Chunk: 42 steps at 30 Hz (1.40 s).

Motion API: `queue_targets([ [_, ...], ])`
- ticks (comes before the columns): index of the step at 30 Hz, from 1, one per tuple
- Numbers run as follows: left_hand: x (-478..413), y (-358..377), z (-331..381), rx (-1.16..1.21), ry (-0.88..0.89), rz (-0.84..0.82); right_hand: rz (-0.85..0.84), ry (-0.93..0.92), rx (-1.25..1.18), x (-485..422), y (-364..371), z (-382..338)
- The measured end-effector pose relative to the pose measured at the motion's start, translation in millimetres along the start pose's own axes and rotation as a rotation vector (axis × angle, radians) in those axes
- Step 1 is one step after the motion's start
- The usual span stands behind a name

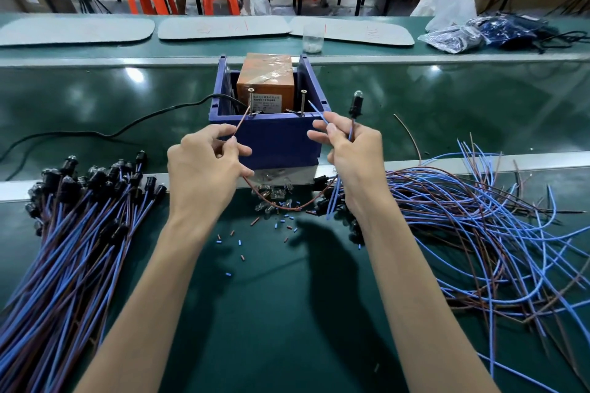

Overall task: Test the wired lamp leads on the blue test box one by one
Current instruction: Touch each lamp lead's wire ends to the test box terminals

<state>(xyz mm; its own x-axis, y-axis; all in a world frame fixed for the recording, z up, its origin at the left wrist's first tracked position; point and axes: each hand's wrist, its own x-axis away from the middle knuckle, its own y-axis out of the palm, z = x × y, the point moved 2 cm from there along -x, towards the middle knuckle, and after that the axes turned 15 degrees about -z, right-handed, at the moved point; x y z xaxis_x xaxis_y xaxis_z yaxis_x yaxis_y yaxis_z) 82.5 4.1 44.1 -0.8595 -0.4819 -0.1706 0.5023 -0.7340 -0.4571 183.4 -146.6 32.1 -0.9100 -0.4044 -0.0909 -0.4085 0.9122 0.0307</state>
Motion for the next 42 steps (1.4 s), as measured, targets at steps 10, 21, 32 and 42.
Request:
queue_targets([
  [10, -2, -1, -1, 0.014, 0.015, -0.027, -0.071, 0.023, -0.018, 0, -2, -2],
  [21, -4, -6, -6, -0.015, 0.007, -0.013, -0.105, 0.032, -0.026, 1, -4, -3],
  [32, -4, -13, -1, -0.051, 0.013, 0.008, -0.084, 0.013, -0.028, 1, -10, -8],
  [42, -3, -13, 1, -0.066, 0.019, 0.001, -0.09, 0.015, -0.015, 2, -9, -10],
])
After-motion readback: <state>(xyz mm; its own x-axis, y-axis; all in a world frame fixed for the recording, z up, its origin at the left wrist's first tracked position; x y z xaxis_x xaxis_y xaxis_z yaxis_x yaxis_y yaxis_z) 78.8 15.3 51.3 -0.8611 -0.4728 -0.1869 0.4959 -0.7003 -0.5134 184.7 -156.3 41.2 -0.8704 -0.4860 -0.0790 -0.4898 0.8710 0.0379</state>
